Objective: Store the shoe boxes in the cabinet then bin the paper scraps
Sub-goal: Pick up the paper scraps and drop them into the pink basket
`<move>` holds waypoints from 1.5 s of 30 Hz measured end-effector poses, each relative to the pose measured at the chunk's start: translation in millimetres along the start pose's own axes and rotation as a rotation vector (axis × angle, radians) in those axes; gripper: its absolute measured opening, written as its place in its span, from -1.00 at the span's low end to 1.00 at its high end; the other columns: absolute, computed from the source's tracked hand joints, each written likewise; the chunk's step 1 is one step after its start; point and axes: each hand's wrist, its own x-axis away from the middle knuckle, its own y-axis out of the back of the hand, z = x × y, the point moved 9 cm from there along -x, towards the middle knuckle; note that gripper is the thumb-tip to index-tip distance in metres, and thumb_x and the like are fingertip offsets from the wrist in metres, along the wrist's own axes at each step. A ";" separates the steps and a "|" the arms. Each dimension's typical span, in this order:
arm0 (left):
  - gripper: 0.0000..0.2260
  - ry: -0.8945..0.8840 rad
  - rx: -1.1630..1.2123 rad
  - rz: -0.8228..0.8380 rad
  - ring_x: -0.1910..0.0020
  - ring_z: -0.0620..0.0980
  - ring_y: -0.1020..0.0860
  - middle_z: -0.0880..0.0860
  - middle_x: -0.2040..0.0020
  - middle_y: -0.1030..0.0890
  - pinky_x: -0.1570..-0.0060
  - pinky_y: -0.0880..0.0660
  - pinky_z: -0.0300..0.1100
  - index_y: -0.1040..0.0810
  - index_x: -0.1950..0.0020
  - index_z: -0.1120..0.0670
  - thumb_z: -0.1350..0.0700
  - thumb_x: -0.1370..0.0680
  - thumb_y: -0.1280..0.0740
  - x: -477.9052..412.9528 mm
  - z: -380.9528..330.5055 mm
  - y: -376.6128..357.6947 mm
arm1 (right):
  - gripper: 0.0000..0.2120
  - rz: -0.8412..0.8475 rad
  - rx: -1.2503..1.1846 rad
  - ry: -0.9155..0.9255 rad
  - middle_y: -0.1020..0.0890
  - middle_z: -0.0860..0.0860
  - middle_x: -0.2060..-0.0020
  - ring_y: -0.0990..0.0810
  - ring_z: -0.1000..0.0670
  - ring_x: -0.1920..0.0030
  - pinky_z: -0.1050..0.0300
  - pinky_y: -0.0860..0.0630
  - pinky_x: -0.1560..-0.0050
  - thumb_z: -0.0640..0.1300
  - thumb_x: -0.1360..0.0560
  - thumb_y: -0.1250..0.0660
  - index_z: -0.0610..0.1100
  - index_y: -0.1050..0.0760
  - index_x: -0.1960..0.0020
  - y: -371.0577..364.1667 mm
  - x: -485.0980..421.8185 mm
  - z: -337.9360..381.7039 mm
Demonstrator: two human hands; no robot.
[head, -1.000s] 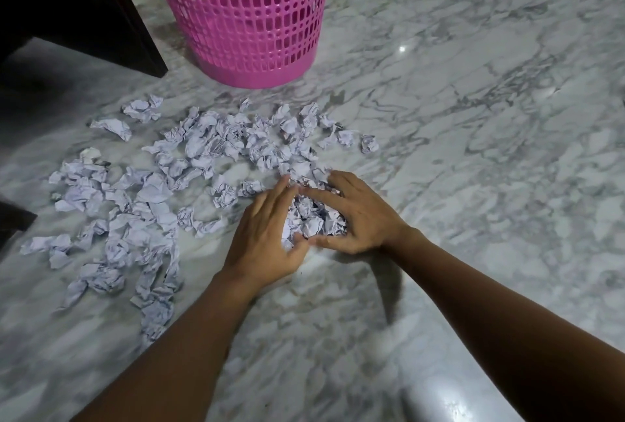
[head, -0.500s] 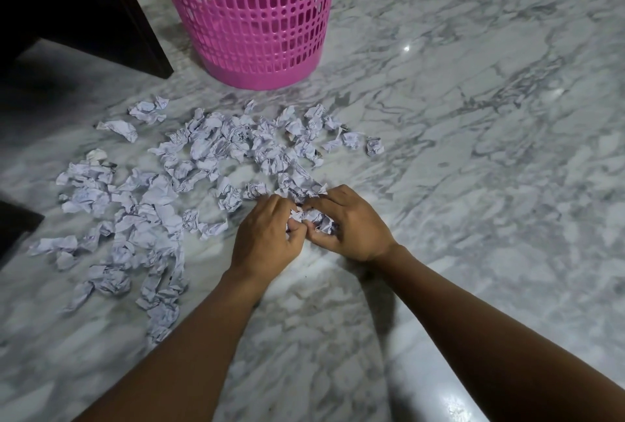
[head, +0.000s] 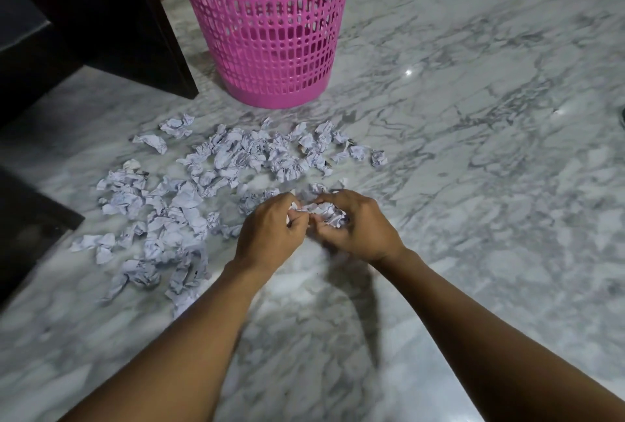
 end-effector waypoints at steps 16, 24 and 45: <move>-0.78 0.018 0.234 -0.222 0.41 0.12 -0.45 0.03 0.48 -0.47 0.38 -0.46 0.00 -0.30 0.40 0.11 0.07 -0.42 -0.20 -181.4 -58.2 228.0 | -0.74 -0.090 0.160 0.085 -0.70 -0.05 0.28 -0.51 0.12 0.43 0.18 -0.49 0.34 -0.05 -0.47 -0.47 -0.09 -0.66 -0.12 136.6 -190.5 206.6; -0.66 0.022 0.303 -0.330 0.52 -0.16 -0.25 -0.05 0.50 -0.27 0.51 -0.14 -0.27 -0.21 0.43 0.05 0.19 -0.51 -0.23 -296.1 -75.0 272.2 | -0.81 -0.141 0.179 0.120 -0.70 0.11 0.21 -0.62 0.18 0.26 0.24 -0.49 0.19 0.05 -0.49 -0.40 0.01 -0.63 -0.05 189.4 -312.4 220.8; -0.82 0.279 -0.045 0.222 -0.01 0.04 -0.60 0.03 -0.03 -0.66 -0.10 -0.54 0.00 -0.64 -0.01 0.09 0.19 -0.58 -0.23 -376.8 -13.5 171.3 | -0.46 0.211 0.345 -0.243 -0.55 -0.09 -0.34 -0.52 -0.16 -0.33 -0.14 -0.40 -0.38 0.21 -0.56 -0.28 0.04 -0.36 -0.47 131.8 -379.4 90.0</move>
